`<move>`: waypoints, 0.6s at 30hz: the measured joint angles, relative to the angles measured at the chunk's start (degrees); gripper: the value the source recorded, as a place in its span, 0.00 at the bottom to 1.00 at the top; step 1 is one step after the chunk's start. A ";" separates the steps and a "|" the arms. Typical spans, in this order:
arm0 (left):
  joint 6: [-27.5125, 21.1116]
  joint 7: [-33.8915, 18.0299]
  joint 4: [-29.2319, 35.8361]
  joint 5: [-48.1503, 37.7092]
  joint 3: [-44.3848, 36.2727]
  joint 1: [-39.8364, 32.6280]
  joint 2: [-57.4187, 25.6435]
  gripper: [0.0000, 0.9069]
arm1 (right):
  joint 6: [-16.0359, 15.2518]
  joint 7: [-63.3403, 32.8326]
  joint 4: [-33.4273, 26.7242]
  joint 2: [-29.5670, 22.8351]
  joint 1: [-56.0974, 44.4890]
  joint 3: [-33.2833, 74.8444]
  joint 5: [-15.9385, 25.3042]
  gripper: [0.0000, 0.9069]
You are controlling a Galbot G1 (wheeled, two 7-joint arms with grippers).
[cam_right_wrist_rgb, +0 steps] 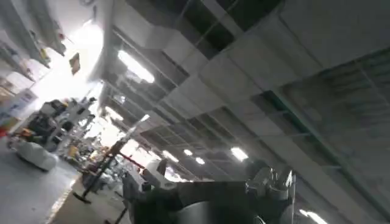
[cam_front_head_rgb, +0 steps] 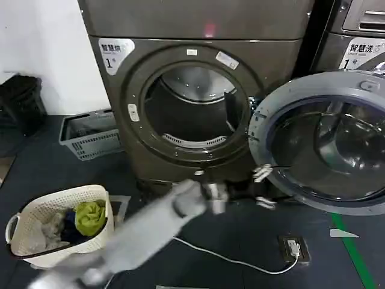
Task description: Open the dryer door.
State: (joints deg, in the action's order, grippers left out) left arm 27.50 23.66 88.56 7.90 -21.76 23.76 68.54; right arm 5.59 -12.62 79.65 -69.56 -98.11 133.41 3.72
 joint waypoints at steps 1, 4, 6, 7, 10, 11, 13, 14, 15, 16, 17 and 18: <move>1.19 0.50 1.30 0.48 0.23 -0.33 -2.11 1.00 | 0.30 0.09 -0.49 0.40 0.00 -0.23 -0.09 1.00; 4.94 1.55 4.96 3.51 0.35 -1.74 -9.10 1.00 | 0.99 0.40 -1.88 1.70 0.00 -0.80 -0.10 1.00; 7.74 1.93 6.97 5.76 0.17 -2.59 -14.07 1.00 | 1.21 0.81 -2.74 2.65 -0.02 -1.19 -0.31 1.00; 10.03 2.00 8.03 7.33 -0.34 -3.34 -17.05 1.00 | 1.22 1.00 -3.06 3.17 -0.02 -1.43 -0.42 1.00; 14.96 2.05 9.44 10.75 -1.69 -5.07 -24.78 1.00 | 1.14 1.73 -3.61 4.25 -0.03 -2.04 -2.10 1.00; 16.08 2.32 9.51 11.78 -1.99 -5.47 -26.95 1.00 | 1.17 2.14 -3.75 4.51 -0.03 -2.33 -2.82 1.00; 19.69 2.12 9.41 15.60 -2.15 -6.50 -31.61 1.00 | 1.22 2.56 -4.04 4.89 0.03 -2.68 -3.83 1.00; 19.80 1.64 9.37 17.75 -2.14 -6.76 -33.78 1.00 | 1.25 2.61 -4.23 5.02 0.08 -2.91 -4.08 1.00; 19.80 0.77 9.22 20.50 -2.14 -6.90 -35.96 1.00 | 1.31 2.61 -4.29 5.12 0.21 -3.08 -4.55 1.00; 19.79 -0.04 9.01 23.53 -2.13 -7.05 -38.23 1.00 | 1.32 2.71 -4.31 5.17 0.23 -3.24 -5.40 1.00; 19.81 -0.91 8.82 26.80 -2.00 -7.06 -40.24 1.00 | 1.32 3.04 -4.32 5.17 0.24 -3.41 -6.11 1.00; 19.81 -1.98 8.60 30.37 -1.66 -6.90 -42.05 1.00 | 1.32 3.50 -4.36 5.17 0.24 -3.46 -6.61 1.00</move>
State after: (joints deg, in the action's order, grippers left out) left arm 47.31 21.68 97.15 38.27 -23.41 16.86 26.49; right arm 6.90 -9.11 75.30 -64.39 -97.86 129.94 -2.89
